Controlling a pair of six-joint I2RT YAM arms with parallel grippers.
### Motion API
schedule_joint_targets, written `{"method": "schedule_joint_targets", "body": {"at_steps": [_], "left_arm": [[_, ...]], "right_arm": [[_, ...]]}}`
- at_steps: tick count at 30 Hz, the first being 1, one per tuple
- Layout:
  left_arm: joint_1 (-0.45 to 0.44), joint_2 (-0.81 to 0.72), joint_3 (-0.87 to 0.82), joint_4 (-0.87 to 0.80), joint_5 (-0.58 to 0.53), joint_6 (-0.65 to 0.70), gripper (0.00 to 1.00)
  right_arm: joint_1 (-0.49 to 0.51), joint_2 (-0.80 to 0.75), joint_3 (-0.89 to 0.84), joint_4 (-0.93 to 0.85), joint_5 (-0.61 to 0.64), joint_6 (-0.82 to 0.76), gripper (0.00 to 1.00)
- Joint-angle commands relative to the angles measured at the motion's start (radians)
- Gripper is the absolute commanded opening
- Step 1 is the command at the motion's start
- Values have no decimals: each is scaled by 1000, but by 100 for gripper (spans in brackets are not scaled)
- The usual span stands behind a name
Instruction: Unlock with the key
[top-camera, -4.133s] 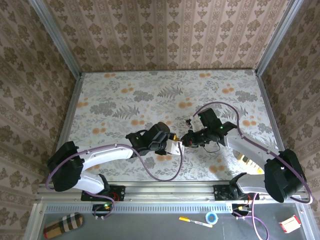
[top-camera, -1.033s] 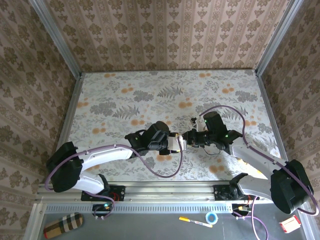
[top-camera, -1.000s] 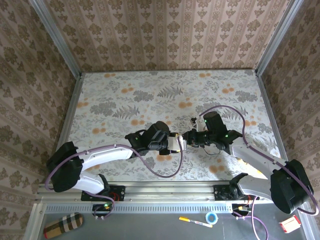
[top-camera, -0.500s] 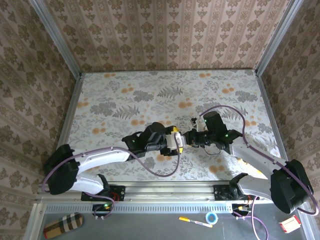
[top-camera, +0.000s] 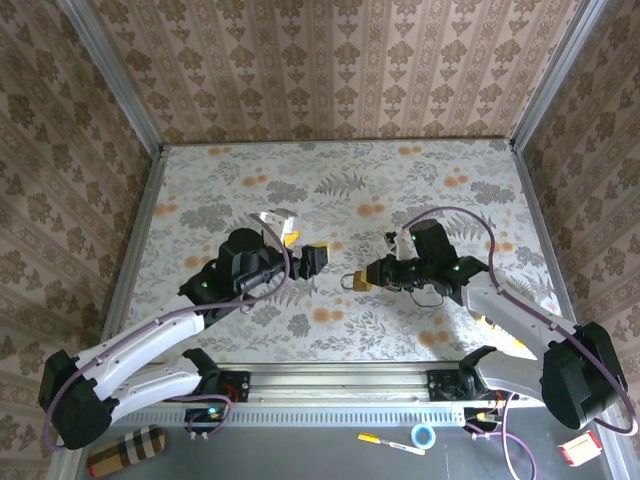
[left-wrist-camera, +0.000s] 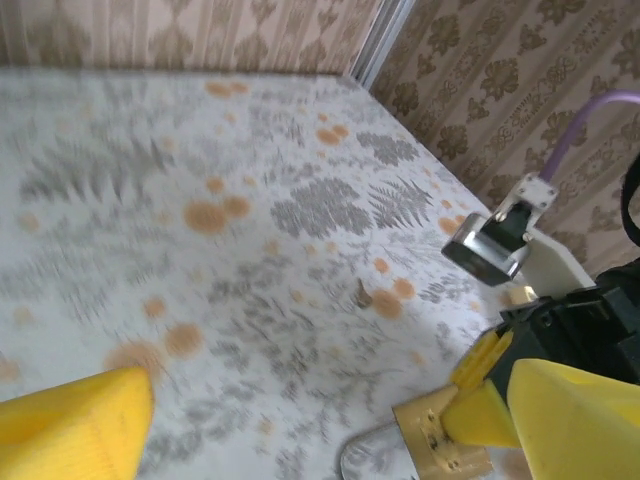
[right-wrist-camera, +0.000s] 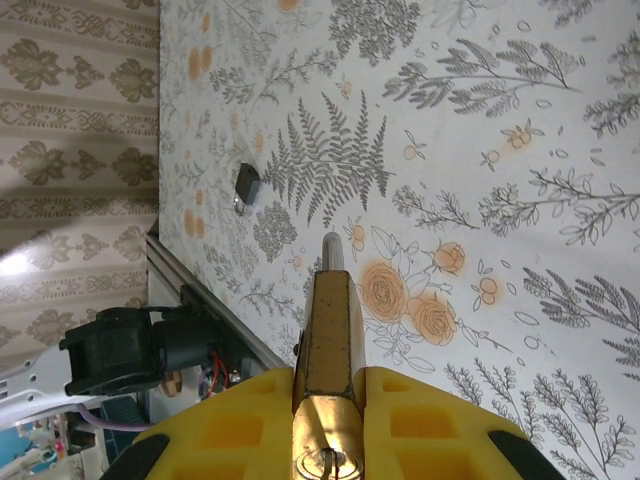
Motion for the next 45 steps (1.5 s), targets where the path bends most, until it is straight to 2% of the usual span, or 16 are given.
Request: {"method": "schedule_joint_targets", "body": {"at_steps": [1, 3, 7, 12, 20, 30, 36, 45], "left_arm": [[7, 15, -73, 43, 141, -453, 88], [-5, 48, -102, 151, 181, -575, 85], [-47, 129, -108, 257, 200, -762, 85], [-73, 249, -170, 519, 206, -1007, 84], [-102, 416, -167, 728, 181, -1212, 83], [-104, 593, -163, 944, 169, -1322, 74], [-102, 632, -146, 979, 179, -1332, 64], [-100, 628, -193, 999, 195, -1361, 69]], "right_arm": [[-2, -47, 40, 54, 11, -55, 0], [-2, -59, 36, 68, 16, -69, 0], [4, -88, 34, 74, 36, -102, 0], [18, -115, 32, 43, 74, -167, 0], [81, -160, -3, 57, 161, -290, 0], [172, -195, -61, 86, 327, -431, 0], [225, -219, -94, 107, 396, -469, 0], [245, -280, -118, 122, 616, -527, 0]]}}
